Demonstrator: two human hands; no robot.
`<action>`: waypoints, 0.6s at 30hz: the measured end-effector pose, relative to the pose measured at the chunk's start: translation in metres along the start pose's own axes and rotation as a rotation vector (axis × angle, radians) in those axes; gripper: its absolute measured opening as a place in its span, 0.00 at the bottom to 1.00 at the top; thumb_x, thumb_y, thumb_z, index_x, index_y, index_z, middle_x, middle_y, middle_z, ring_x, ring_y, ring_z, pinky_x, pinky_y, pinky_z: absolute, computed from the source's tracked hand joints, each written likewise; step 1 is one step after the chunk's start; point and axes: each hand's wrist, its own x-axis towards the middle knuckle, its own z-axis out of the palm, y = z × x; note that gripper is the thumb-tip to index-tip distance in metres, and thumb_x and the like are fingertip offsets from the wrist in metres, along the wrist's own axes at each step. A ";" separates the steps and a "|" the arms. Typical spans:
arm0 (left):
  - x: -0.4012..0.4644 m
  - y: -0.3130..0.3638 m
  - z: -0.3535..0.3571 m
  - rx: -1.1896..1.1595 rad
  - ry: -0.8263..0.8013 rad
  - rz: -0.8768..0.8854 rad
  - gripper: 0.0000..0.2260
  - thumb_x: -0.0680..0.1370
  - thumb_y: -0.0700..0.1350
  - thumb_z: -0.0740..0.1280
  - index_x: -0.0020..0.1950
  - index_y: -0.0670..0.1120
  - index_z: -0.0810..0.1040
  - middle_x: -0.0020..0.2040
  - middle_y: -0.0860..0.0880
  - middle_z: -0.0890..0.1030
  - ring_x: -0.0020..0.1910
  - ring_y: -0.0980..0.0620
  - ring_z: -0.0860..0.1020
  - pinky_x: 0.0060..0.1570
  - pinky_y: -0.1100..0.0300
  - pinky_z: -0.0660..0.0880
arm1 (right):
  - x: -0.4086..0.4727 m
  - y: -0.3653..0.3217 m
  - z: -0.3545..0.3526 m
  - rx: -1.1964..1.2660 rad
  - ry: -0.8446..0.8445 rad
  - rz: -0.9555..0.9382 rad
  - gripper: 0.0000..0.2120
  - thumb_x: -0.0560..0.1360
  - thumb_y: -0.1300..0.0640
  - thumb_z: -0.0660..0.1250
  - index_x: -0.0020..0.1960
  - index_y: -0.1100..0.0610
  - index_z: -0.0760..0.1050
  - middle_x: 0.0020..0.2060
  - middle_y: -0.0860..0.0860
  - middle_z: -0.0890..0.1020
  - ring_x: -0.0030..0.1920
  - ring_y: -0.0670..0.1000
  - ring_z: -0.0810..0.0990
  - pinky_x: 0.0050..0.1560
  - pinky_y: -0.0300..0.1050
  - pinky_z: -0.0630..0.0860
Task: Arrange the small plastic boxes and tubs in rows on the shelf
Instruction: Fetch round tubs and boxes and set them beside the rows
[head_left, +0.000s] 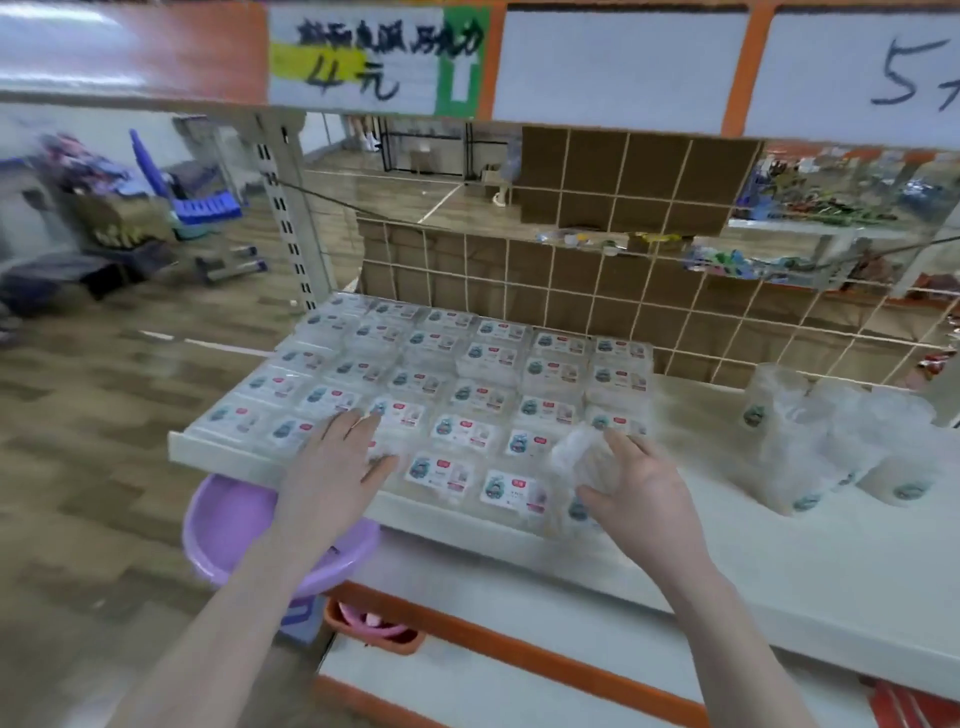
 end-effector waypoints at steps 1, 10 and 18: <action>-0.002 -0.009 -0.003 -0.019 0.006 -0.031 0.24 0.77 0.53 0.66 0.67 0.39 0.73 0.66 0.40 0.73 0.67 0.42 0.70 0.66 0.51 0.64 | 0.003 -0.011 0.006 -0.010 -0.016 -0.024 0.33 0.68 0.55 0.70 0.71 0.54 0.64 0.65 0.52 0.72 0.62 0.53 0.71 0.55 0.42 0.69; 0.002 -0.117 -0.013 -0.206 0.091 -0.155 0.22 0.75 0.47 0.69 0.66 0.39 0.74 0.67 0.42 0.73 0.67 0.43 0.69 0.65 0.53 0.64 | 0.043 -0.123 0.077 -0.062 -0.068 -0.077 0.31 0.68 0.56 0.68 0.71 0.54 0.66 0.63 0.54 0.74 0.60 0.55 0.74 0.52 0.44 0.71; 0.039 -0.211 -0.025 -0.231 0.042 -0.041 0.21 0.75 0.48 0.69 0.66 0.41 0.73 0.66 0.46 0.73 0.66 0.44 0.69 0.62 0.59 0.62 | 0.071 -0.225 0.149 -0.116 -0.105 -0.050 0.24 0.69 0.54 0.67 0.65 0.57 0.71 0.59 0.55 0.74 0.61 0.55 0.71 0.53 0.45 0.70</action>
